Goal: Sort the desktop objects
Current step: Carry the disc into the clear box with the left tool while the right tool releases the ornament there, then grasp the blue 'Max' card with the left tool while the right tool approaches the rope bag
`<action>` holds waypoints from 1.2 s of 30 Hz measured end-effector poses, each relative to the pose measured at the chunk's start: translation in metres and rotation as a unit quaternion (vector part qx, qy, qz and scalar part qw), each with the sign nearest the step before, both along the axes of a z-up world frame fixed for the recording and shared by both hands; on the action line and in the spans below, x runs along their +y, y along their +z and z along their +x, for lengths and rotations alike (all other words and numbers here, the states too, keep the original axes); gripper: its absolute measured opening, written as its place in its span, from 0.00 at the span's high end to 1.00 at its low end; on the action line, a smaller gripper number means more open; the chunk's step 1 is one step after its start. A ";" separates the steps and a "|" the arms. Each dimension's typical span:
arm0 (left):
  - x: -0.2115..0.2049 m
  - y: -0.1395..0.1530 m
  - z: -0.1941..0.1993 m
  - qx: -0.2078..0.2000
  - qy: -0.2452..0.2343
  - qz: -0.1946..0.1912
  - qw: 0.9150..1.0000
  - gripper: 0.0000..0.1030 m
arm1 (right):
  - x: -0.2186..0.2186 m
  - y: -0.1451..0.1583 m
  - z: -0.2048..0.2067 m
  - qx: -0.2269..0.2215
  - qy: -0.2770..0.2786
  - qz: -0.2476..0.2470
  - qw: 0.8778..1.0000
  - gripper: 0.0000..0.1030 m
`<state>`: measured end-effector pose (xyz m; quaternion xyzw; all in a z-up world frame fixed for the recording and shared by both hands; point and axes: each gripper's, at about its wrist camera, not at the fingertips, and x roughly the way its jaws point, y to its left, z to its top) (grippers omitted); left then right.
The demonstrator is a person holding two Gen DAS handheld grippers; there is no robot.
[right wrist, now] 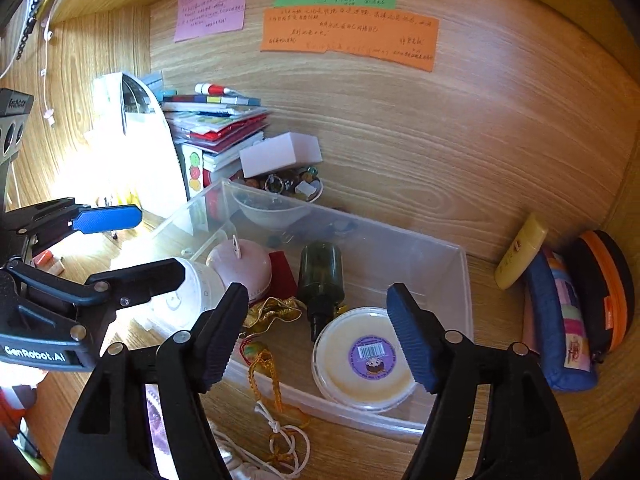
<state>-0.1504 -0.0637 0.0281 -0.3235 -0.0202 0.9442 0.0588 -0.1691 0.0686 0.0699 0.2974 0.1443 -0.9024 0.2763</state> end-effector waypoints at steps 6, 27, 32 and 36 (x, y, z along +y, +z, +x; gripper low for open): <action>-0.007 -0.004 0.023 -0.013 0.001 0.000 1.000 0.15 | 0.016 0.005 0.022 0.009 -0.010 0.006 1.000 0.23; 0.006 -0.031 0.112 -0.061 -0.030 0.005 0.998 0.15 | 0.063 -0.019 0.089 -0.004 -0.035 0.030 0.999 0.23; 0.026 -0.042 0.114 -0.073 -0.054 -0.005 0.996 0.15 | 0.069 -0.024 0.097 -0.014 -0.034 0.027 0.999 0.23; 0.032 -0.053 0.107 -0.090 -0.062 0.002 0.994 0.15 | 0.072 -0.025 0.104 -0.020 -0.033 0.022 0.999 0.23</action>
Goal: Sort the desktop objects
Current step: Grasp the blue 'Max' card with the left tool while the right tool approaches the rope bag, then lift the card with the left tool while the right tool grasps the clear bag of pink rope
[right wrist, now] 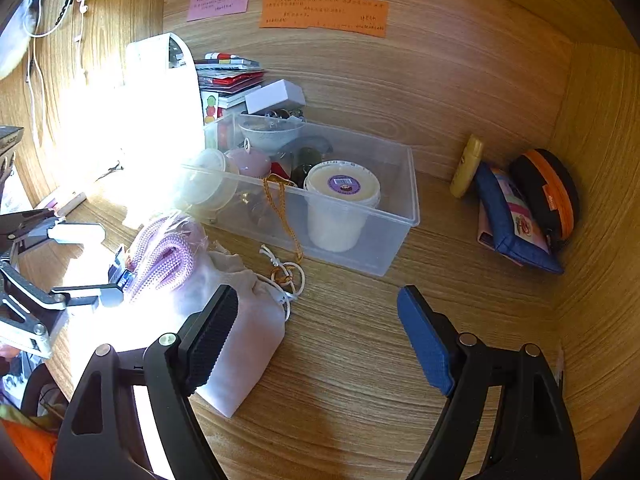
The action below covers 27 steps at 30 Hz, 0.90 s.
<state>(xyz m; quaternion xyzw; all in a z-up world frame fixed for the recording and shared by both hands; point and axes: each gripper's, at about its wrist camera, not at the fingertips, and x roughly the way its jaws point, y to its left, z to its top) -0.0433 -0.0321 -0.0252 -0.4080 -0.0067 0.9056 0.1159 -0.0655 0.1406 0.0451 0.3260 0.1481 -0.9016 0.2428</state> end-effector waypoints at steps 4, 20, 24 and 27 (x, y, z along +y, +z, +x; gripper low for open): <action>-0.005 -0.003 -0.003 0.000 0.010 0.023 1.000 0.20 | 0.002 0.001 0.007 -0.001 0.001 -0.004 1.000 0.23; -0.033 0.013 0.022 0.042 0.030 0.033 0.998 0.54 | -0.050 -0.001 0.034 -0.022 0.059 -0.015 0.998 0.23; -0.057 0.014 0.031 0.049 0.059 0.033 0.997 0.54 | -0.073 -0.007 0.036 -0.039 0.074 -0.013 0.996 0.23; -0.073 0.012 0.039 0.055 0.081 0.029 0.995 0.54 | -0.089 -0.017 0.034 -0.060 0.077 -0.007 0.995 0.22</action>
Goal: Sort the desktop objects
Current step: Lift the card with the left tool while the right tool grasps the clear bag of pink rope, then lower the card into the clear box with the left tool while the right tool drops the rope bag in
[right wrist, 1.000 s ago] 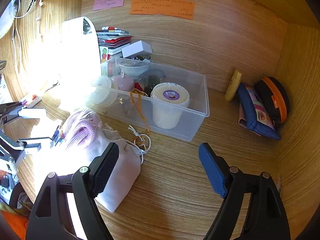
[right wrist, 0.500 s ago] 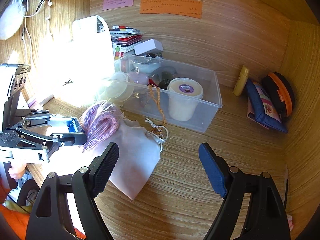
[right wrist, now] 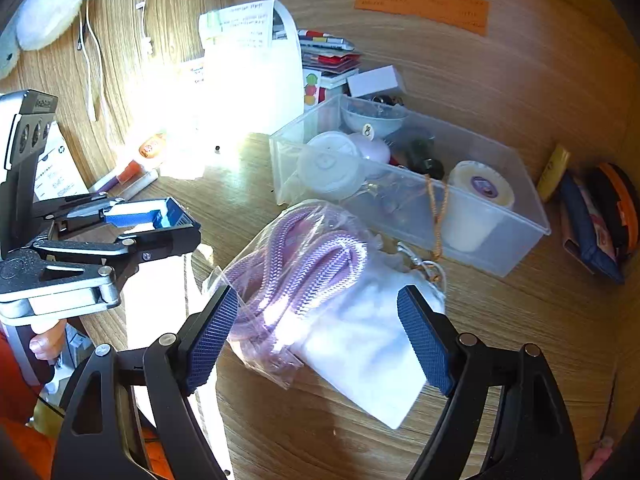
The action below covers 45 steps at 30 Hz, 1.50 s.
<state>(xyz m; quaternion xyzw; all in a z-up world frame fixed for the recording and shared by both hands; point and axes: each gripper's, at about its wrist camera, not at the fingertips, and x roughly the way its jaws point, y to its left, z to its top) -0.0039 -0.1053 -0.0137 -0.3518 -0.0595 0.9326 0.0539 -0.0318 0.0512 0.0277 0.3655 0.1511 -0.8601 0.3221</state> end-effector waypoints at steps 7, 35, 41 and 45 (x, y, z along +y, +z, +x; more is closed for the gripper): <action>-0.027 -0.005 0.017 0.006 0.016 0.009 1.000 0.54 | -0.029 -0.018 -0.016 -0.049 -0.028 0.004 0.998 0.13; -0.022 0.005 0.004 0.026 -0.016 0.033 0.999 0.54 | -0.014 -0.011 -0.021 -0.015 -0.057 0.006 0.998 0.45; 0.001 0.017 -0.008 0.032 -0.034 0.021 0.999 0.54 | 0.017 0.009 -0.025 -0.002 -0.070 -0.033 0.997 0.46; 0.018 0.024 -0.017 0.038 -0.045 0.013 0.998 0.54 | 0.036 0.024 -0.031 0.017 -0.087 -0.047 0.995 0.46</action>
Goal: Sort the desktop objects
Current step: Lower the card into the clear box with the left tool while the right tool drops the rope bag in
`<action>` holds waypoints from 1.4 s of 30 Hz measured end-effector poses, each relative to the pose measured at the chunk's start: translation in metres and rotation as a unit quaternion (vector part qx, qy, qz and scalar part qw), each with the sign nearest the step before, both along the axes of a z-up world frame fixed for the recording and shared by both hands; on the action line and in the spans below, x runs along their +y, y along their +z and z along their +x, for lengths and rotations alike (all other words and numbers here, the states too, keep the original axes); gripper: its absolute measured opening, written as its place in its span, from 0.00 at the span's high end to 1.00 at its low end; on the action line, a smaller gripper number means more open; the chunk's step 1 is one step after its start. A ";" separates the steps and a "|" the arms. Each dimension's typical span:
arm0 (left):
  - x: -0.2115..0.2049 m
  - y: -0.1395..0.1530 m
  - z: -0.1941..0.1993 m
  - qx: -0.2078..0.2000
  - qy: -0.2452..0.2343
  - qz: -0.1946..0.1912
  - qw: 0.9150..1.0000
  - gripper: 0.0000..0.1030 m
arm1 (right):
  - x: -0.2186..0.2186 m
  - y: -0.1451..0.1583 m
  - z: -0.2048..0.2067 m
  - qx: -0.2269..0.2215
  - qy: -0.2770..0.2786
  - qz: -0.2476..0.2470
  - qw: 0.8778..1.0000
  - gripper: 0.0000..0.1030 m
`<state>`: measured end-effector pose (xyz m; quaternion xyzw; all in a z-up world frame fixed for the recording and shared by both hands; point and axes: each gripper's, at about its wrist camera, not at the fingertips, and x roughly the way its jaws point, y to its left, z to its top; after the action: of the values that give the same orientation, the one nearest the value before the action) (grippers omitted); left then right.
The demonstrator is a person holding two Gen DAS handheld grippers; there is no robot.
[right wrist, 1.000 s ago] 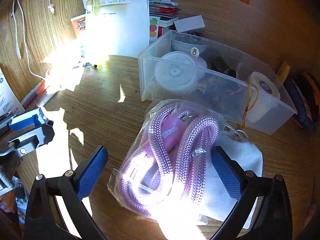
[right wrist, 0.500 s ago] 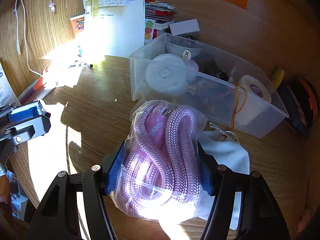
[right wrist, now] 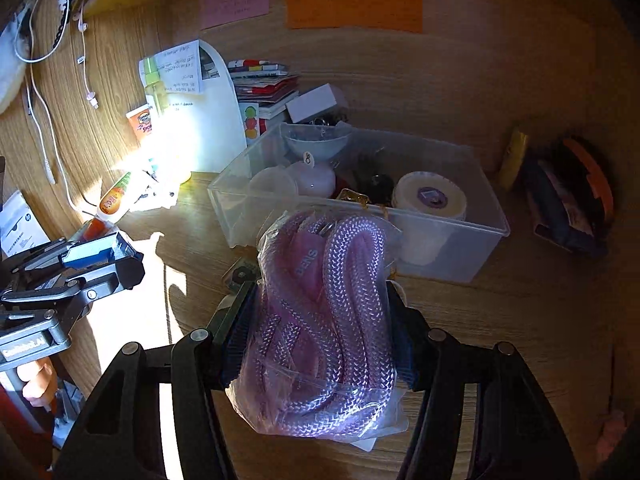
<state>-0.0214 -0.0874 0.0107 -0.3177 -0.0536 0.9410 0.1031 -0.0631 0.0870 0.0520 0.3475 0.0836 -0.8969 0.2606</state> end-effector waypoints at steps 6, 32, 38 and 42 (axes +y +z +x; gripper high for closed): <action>0.018 0.010 -0.022 0.002 -0.013 -0.001 1.000 0.54 | 0.023 0.019 -0.022 0.013 -0.020 -0.025 0.999 0.46; 0.024 0.032 -0.161 -0.017 0.019 -0.012 1.000 0.54 | 0.004 0.047 -0.139 -0.001 -0.013 -0.048 0.999 0.53; 0.011 0.012 -0.174 -0.035 0.027 -0.005 0.999 0.54 | -0.025 0.032 -0.153 -0.006 0.003 -0.029 1.000 0.53; 0.009 0.003 -0.178 -0.041 0.019 -0.006 0.999 0.54 | -0.032 0.028 -0.154 0.017 0.006 -0.018 1.000 0.54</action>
<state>-0.1994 -0.0781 0.0140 -0.3560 -0.0577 0.9292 0.0809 -0.2169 0.0552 0.0799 0.3273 0.0741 -0.9024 0.2702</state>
